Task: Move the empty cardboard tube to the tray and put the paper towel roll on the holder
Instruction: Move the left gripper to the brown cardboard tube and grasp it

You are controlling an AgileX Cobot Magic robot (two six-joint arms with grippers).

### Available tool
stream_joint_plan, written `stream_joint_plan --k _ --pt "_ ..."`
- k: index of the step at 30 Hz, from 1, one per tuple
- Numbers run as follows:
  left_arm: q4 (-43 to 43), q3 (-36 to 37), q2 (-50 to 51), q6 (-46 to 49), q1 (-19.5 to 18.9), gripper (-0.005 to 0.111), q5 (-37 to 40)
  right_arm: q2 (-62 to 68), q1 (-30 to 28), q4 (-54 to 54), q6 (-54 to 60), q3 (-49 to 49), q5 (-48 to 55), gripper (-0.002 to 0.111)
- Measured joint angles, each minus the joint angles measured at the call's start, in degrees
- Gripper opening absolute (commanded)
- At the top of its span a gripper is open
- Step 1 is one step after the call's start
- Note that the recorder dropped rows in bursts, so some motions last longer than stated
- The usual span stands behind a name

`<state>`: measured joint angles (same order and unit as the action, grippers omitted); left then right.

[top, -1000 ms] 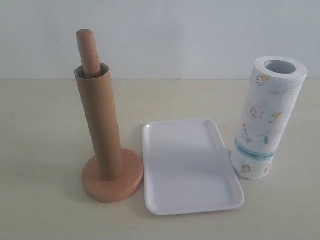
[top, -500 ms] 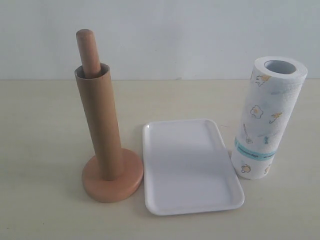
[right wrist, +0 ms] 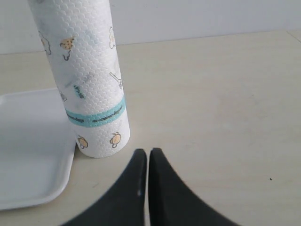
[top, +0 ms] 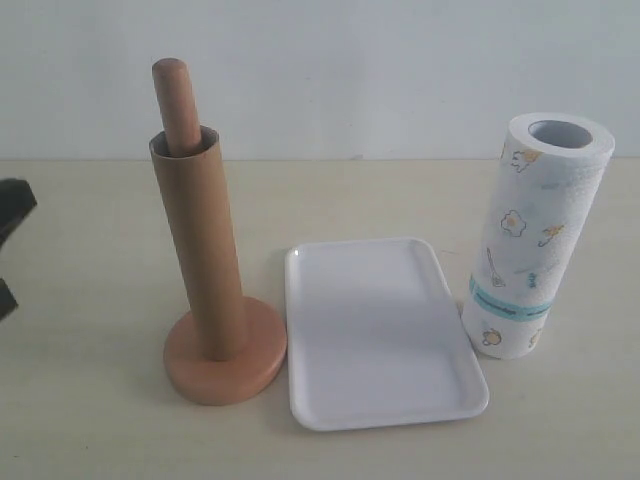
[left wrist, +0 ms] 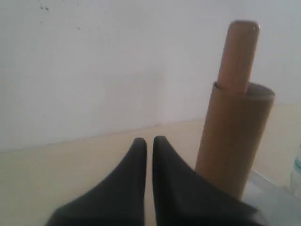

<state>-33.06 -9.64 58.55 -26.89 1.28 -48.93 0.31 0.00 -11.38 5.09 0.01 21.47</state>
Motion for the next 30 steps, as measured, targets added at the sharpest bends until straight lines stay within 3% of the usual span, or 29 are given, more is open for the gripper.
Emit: stream_joint_plan --k 5,7,10,11,13,30 --pt "-10.9 1.6 11.6 0.0 0.0 0.004 -8.2 0.0 0.0 0.0 0.0 0.0 0.0 0.001" --pt "-15.9 0.0 16.6 -1.1 0.0 0.012 -9.0 0.0 0.0 0.0 0.0 0.0 0.0 0.001" --pt "-19.7 -0.7 23.3 1.6 0.0 0.063 -15.0 0.0 0.0 0.0 0.0 0.0 0.0 0.001" --pt "-20.1 -0.7 24.8 3.2 0.0 0.087 -16.7 0.0 0.0 0.0 0.0 0.0 0.0 0.001" --pt "-20.1 -1.1 27.6 5.6 0.0 0.1 -19.3 0.0 0.0 0.0 0.0 0.0 0.0 0.001" --pt "-20.2 -12.8 36.4 5.8 0.0 0.101 -20.4 0.0 0.0 0.0 0.0 0.0 0.0 0.001"
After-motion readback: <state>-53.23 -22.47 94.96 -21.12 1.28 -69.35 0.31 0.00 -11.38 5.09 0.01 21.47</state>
